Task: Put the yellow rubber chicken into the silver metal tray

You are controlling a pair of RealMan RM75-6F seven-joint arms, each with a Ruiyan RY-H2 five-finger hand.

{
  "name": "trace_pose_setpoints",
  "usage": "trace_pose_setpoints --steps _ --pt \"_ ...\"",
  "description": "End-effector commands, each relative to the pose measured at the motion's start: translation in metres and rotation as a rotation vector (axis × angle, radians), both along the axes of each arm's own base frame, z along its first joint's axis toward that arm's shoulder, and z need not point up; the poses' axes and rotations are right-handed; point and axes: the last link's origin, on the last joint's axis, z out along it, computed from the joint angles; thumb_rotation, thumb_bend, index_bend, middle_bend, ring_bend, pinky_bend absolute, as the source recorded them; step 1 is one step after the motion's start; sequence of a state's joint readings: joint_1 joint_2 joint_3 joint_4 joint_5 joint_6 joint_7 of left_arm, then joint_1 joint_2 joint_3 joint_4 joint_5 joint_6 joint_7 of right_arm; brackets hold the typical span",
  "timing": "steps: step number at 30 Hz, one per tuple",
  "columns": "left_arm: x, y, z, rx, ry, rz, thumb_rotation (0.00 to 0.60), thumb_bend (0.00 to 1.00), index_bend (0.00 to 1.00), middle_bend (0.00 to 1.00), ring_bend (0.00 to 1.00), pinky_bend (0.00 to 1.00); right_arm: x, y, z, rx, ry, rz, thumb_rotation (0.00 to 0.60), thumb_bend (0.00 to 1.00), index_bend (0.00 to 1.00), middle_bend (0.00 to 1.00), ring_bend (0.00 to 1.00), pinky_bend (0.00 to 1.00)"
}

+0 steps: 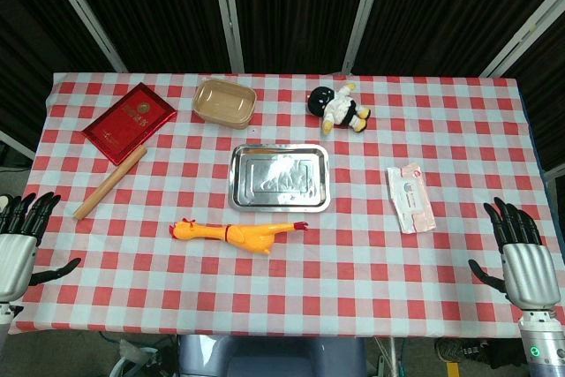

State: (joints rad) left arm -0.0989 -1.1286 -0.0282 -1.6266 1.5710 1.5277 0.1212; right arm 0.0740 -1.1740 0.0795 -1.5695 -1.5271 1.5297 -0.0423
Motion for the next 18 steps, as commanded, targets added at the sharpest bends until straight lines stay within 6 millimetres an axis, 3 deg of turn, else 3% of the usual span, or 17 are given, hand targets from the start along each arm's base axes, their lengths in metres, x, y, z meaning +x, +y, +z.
trace_pose_setpoints --steps 1,18 --pt "-0.0001 -0.0002 -0.0015 -0.005 0.0 0.004 0.6 0.0 0.06 0.07 0.02 0.0 0.0001 0.0 0.0004 -0.002 0.0 0.001 0.6 0.24 0.0 0.0 0.0 0.09" --pt "0.0006 -0.004 -0.0007 -0.03 -0.017 0.006 0.6 0.0 0.09 0.1 0.05 0.01 -0.0035 0.0061 0.0026 -0.007 -0.012 0.003 0.6 0.24 0.0 0.0 0.0 0.09"
